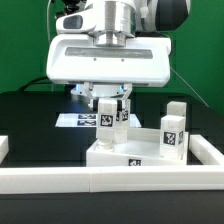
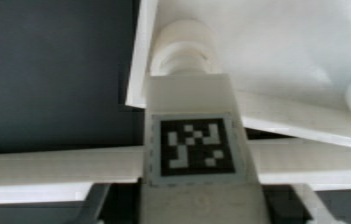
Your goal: Assemble square table
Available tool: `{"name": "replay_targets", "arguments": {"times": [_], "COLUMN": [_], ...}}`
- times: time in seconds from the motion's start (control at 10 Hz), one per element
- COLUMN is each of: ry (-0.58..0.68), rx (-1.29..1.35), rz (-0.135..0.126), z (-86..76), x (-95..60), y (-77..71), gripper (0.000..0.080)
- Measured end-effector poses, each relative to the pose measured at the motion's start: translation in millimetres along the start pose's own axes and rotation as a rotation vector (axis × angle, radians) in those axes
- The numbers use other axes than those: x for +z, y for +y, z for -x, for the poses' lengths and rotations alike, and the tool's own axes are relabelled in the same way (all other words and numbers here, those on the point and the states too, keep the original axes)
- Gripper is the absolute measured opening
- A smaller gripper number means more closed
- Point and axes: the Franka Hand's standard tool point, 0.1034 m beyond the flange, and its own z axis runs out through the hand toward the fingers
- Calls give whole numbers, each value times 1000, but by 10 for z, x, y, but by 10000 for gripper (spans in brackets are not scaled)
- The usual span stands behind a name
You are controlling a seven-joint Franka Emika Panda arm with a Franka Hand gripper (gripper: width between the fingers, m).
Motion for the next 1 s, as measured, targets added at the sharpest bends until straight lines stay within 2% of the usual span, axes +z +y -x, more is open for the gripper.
{"name": "replay_targets", "arguments": {"times": [0.5, 0.8, 1.0], "ry": [18, 70, 71], "rx": [-12, -21, -21], "rz": [22, 44, 45], "z": [76, 39, 37], "x": [114, 137, 138], "y": [8, 22, 24], "gripper": [290, 290, 290]}}
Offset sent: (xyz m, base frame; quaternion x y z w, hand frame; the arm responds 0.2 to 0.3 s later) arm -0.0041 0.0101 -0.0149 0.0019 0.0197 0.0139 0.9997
